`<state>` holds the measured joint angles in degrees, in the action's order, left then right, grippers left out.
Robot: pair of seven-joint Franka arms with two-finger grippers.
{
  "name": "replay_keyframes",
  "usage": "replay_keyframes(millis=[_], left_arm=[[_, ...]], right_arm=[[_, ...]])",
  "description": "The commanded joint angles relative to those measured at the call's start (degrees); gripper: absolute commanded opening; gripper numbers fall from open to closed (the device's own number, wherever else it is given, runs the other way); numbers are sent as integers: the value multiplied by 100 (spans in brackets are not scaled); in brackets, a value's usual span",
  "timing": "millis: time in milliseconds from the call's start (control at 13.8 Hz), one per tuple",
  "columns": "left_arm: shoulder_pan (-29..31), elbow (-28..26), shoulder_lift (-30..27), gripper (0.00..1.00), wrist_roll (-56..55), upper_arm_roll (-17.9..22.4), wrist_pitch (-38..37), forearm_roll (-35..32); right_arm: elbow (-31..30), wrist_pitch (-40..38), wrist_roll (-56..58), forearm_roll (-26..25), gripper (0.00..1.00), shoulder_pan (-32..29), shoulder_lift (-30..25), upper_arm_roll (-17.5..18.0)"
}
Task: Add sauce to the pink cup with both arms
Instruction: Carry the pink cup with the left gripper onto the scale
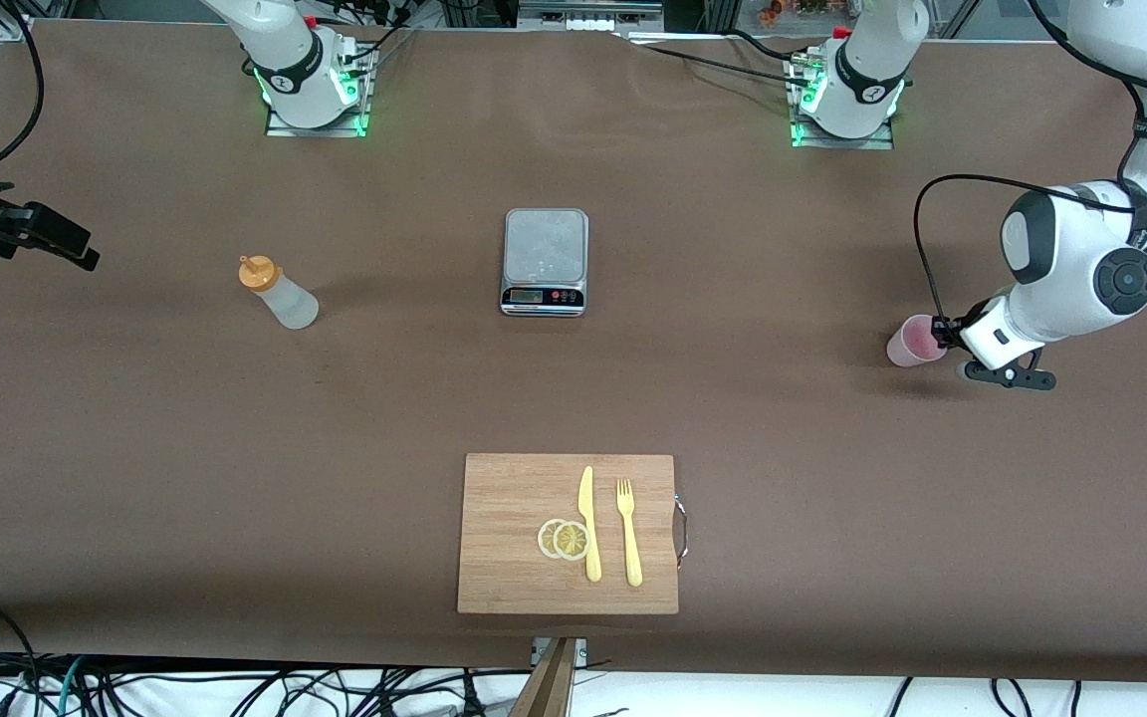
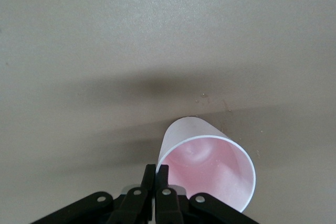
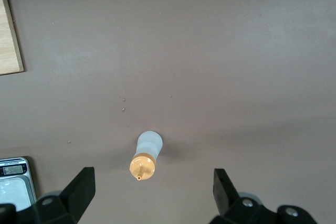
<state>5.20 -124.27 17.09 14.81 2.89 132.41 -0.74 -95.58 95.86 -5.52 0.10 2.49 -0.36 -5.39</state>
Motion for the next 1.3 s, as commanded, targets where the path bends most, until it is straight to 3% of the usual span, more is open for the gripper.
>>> replay_keyframes(millis=[0, 434, 796, 1230], left_arm=[[-132, 86, -197, 0, 75, 10, -126, 170], [-1449, 1184, -268, 0, -301, -51, -1190, 803], [-2943, 1378, -206, 0, -1453, -60, -1174, 1224], [-4517, 1782, 259, 0, -2683, -60, -1130, 1533]], right_arm=[[13, -85, 103, 87, 100, -11, -25, -6], [13, -85, 103, 87, 100, -20, -25, -6], [13, -85, 103, 87, 100, -20, -25, -6], [13, -85, 103, 87, 100, -20, -25, -15]])
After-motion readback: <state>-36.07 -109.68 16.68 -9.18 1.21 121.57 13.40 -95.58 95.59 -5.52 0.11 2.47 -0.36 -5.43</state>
